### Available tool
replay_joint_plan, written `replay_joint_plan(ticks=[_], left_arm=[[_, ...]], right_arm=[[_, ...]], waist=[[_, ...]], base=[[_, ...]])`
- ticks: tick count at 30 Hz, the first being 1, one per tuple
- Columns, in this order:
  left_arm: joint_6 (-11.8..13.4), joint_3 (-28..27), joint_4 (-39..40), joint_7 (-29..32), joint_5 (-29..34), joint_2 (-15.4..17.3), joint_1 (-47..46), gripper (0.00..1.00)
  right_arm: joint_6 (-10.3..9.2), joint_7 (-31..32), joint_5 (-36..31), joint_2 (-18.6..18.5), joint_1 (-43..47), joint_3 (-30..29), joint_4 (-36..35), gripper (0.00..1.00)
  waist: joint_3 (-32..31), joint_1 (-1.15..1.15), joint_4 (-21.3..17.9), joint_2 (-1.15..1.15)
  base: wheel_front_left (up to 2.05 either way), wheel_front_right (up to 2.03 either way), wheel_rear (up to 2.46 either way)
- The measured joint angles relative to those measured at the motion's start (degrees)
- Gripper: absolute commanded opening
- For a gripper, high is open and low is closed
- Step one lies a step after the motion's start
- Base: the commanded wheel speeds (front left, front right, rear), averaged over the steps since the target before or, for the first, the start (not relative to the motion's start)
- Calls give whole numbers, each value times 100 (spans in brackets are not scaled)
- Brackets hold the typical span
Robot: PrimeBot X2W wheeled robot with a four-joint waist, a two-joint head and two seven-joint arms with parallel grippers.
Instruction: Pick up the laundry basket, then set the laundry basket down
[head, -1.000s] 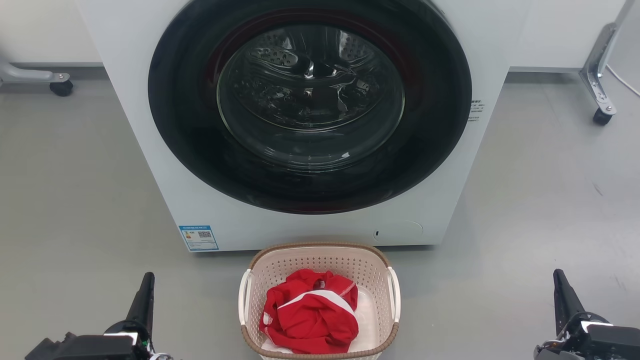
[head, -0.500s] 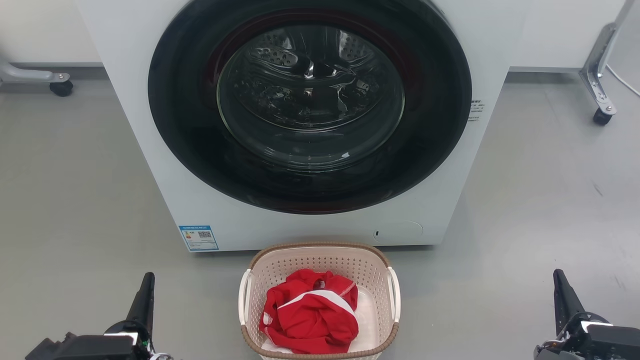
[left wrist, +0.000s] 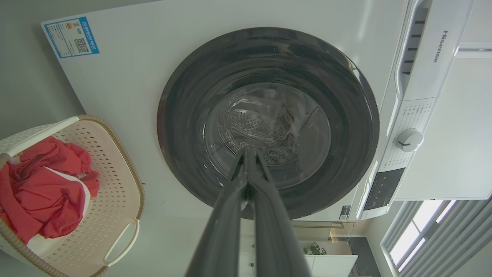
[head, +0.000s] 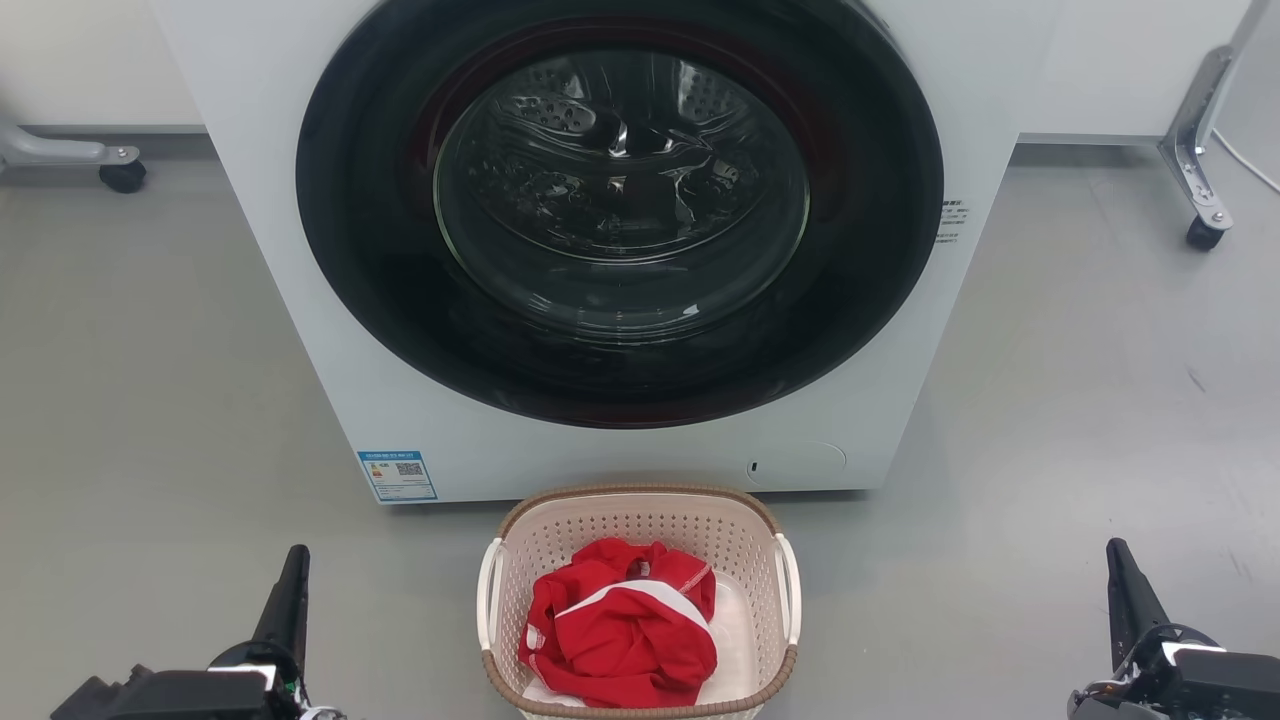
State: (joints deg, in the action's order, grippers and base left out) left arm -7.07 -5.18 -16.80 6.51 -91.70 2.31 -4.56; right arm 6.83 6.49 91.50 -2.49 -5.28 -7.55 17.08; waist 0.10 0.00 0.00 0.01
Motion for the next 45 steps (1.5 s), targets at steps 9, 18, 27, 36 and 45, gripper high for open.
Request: replay_joint_plan(ticks=[9, 18, 27, 36, 45], left_arm=[[0, 0, -3, 0, 0, 0, 0, 0], [0, 0, -4, 0, 0, -1, 0, 0], [0, 0, -4, 0, 0, -1, 0, 0], [0, 0, -5, 0, 0, -1, 0, 0], [0, 1, -7, 0, 0, -1, 0, 0]], right_arm=[[1, 0, 1, 0, 0, 0, 1, 0], [1, 0, 1, 0, 0, 0, 1, 0], [1, 0, 1, 0, 0, 0, 1, 0], [1, 0, 1, 1, 0, 0, 0, 0], [1, 0, 1, 1, 0, 0, 0, 0]], waist=[[0, 0, 0, 0], [0, 0, 0, 0], [0, 0, 0, 0], [0, 0, 0, 0], [0, 0, 0, 0]], base=[[0, 0, 0], [0, 0, 0], [0, 0, 0], [0, 0, 0], [0, 0, 0]])
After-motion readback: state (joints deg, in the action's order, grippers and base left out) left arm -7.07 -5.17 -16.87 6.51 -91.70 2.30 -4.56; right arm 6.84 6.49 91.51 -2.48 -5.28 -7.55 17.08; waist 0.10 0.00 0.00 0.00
